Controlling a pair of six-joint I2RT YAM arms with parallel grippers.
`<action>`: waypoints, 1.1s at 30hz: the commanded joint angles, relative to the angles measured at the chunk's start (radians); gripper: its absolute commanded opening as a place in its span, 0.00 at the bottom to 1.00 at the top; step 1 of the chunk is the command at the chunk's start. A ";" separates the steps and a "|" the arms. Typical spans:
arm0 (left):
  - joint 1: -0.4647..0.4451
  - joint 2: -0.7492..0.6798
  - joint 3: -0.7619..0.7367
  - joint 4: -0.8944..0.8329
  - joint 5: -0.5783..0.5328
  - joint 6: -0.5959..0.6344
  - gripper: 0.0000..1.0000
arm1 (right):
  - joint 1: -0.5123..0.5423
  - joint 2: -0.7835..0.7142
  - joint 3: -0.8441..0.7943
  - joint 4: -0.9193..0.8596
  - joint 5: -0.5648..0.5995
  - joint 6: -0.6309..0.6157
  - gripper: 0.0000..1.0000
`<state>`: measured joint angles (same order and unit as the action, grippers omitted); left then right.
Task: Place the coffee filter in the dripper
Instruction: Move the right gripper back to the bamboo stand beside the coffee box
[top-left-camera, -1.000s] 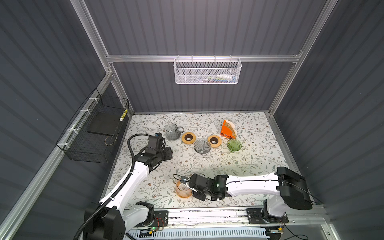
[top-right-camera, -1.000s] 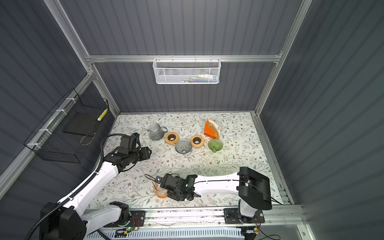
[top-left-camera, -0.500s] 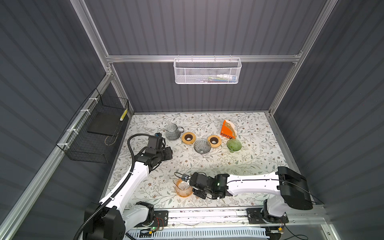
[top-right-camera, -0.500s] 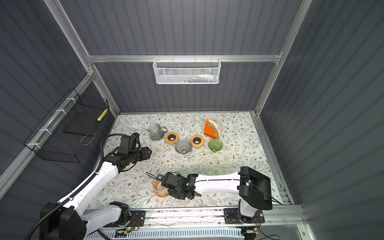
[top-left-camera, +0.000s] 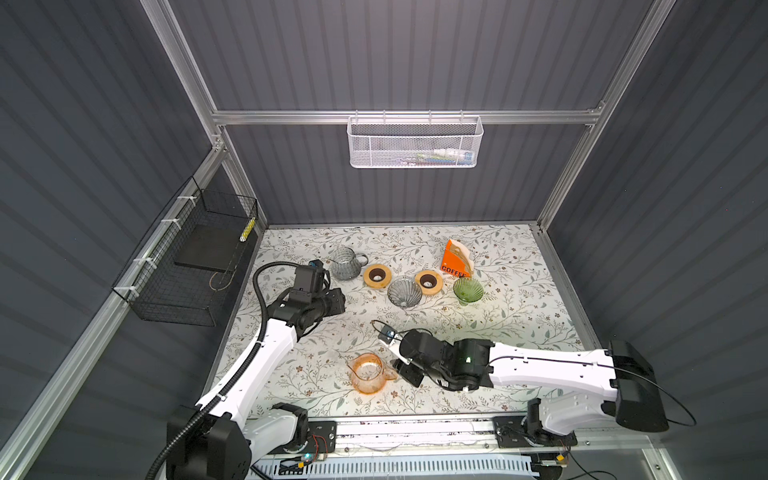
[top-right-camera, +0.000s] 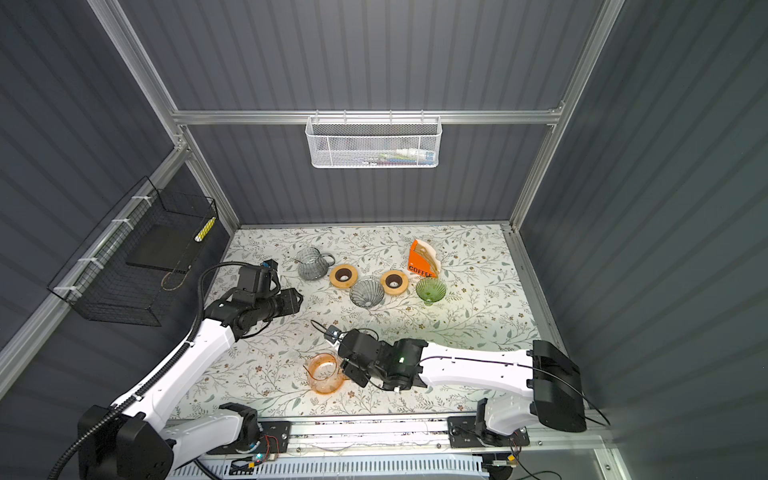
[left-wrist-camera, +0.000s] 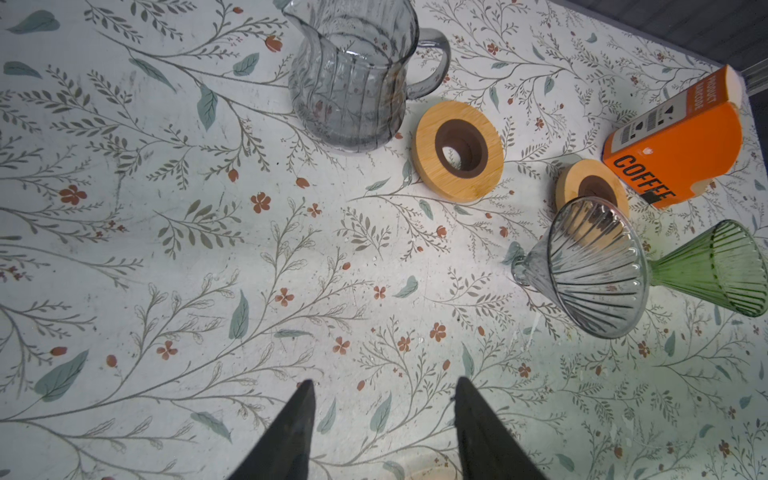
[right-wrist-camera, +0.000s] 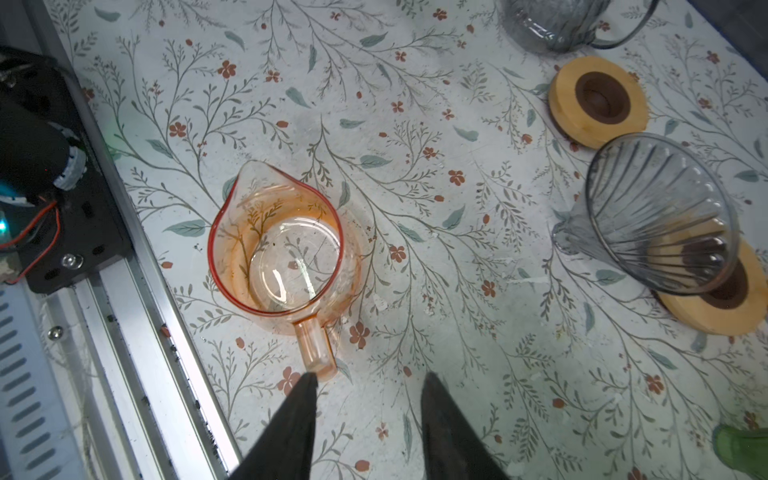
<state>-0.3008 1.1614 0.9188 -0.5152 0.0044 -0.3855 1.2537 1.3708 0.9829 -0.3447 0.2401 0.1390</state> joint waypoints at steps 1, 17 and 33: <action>-0.004 0.026 0.049 -0.007 0.038 0.014 0.55 | -0.055 -0.060 0.026 0.029 -0.014 0.067 0.45; -0.004 0.087 0.108 0.001 0.108 -0.003 0.56 | -0.531 0.016 0.257 -0.101 -0.226 0.154 0.50; -0.004 0.089 0.057 0.097 0.166 -0.039 0.54 | -0.721 0.346 0.412 -0.185 -0.170 0.231 0.48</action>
<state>-0.3008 1.2591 0.9863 -0.4549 0.1364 -0.4046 0.5323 1.6894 1.3670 -0.4873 0.0303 0.3511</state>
